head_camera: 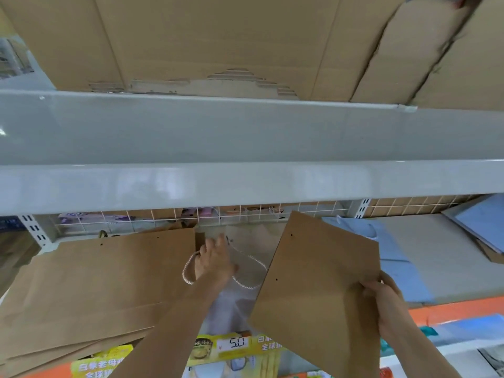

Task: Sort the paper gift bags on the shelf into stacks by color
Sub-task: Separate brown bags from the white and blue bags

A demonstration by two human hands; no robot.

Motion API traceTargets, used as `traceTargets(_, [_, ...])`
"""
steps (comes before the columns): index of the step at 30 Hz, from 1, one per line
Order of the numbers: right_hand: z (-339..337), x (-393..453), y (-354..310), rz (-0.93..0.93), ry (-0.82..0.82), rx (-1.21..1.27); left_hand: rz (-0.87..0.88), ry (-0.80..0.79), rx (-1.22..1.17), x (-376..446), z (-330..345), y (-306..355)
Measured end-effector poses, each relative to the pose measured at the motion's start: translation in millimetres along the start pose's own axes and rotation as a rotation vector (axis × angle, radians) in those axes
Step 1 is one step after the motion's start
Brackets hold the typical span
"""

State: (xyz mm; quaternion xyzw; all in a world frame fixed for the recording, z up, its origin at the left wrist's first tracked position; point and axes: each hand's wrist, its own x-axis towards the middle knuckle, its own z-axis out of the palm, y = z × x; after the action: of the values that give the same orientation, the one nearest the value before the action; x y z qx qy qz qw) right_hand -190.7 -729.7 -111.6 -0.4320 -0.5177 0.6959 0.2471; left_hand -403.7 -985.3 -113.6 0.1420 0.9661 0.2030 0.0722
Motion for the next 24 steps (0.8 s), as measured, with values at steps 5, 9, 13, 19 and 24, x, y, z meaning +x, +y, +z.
traceTargets(5, [39.4, -12.6, 1.7, 0.037, -0.082, 0.029, 0.129, 0.198, -0.304, -21.0, -39.8, -29.9])
traceTargets(9, [94.7, -33.2, 19.5, 0.061, -0.206, 0.118, 0.052, 0.409, -0.593, -51.9, -75.6, -83.5])
traceTargets(13, [163.8, -66.1, 46.3, 0.116, -0.284, 0.222, -0.179, 0.462, -0.796, -78.0, -104.8, -148.6])
traceTargets(19, [253.8, -121.9, 77.3, 0.180, -0.346, 0.248, -0.441, 0.092, -1.029, -117.1, -127.6, -208.4])
traceTargets(24, [274.7, -144.2, 83.4, 0.275, -0.515, 0.170, -0.474, 0.133, -1.136, -116.1, -133.4, -238.2])
